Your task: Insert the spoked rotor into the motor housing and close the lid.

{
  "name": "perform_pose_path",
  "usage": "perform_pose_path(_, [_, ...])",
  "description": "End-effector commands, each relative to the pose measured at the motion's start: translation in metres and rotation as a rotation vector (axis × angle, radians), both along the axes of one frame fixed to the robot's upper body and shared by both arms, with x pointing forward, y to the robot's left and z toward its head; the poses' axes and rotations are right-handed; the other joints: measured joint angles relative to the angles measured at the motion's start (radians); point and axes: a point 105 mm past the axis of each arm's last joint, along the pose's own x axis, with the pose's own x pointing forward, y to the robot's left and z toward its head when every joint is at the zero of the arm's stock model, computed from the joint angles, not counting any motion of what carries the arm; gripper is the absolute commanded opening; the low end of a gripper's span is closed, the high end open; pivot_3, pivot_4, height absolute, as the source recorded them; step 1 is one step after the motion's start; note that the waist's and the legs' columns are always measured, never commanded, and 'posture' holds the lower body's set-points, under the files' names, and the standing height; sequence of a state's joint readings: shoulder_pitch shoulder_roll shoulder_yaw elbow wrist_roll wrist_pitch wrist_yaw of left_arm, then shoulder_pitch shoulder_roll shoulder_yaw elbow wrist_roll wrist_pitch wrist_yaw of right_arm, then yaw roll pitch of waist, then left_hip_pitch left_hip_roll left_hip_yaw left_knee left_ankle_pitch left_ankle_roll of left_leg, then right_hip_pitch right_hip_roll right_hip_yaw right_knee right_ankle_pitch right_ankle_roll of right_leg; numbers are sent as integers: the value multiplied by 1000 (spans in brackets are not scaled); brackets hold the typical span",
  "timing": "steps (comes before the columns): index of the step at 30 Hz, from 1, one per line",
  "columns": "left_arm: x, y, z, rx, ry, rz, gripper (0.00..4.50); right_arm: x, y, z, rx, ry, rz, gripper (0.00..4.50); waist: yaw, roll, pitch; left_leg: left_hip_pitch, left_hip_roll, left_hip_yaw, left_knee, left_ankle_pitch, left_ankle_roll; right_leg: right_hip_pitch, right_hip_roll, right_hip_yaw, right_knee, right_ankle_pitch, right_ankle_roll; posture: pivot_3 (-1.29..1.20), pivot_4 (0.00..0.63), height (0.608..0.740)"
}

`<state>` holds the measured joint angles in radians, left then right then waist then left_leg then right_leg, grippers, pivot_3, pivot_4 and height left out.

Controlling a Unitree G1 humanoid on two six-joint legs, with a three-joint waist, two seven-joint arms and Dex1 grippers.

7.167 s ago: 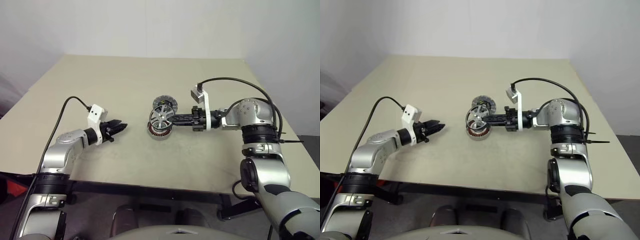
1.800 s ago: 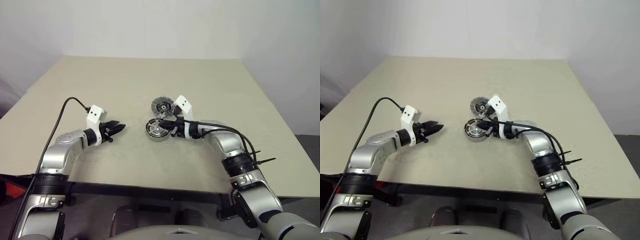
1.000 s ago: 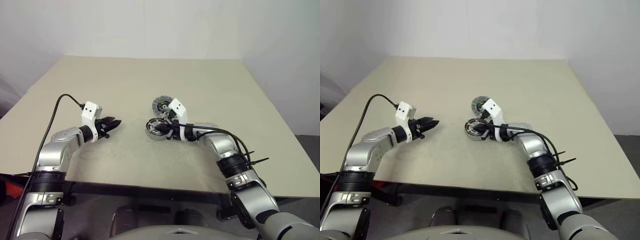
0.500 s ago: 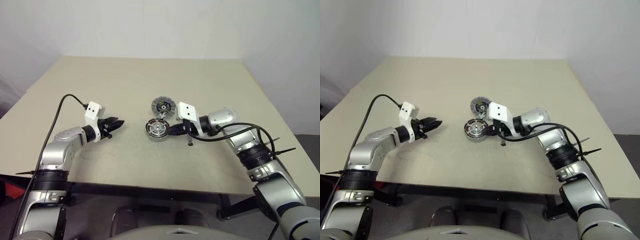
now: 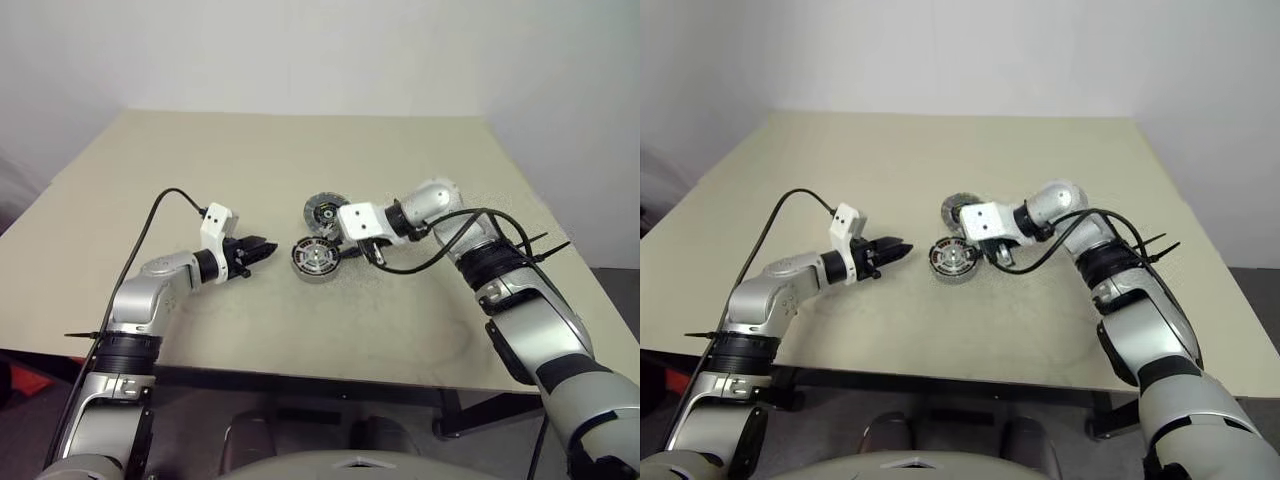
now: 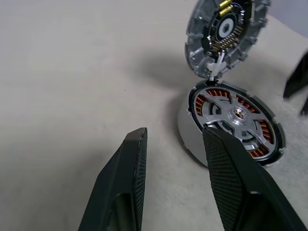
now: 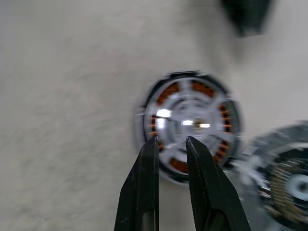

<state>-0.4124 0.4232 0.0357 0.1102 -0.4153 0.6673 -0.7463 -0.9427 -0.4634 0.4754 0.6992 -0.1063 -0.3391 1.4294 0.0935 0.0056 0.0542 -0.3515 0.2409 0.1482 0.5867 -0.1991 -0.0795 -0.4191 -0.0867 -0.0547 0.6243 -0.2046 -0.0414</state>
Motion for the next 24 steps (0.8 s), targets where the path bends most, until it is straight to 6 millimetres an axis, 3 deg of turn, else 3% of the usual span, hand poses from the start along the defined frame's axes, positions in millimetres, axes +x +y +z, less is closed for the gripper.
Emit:
perform_pose_path(1, [5,3,16,-3,-49,6,1944,-5,-4,3,-48,-38,80,993,-1,0,0,-1,0,0,1,0,1,0,0,0,0,0,0,0,0,740])
perform_pose_path(24, [2,6,13,9,-48,26,1944,9,17,-7,-61,-89,65,993,-6,0,0,1,1,0,10,-4,2,0,0,1,9,0,0,0,0,740])
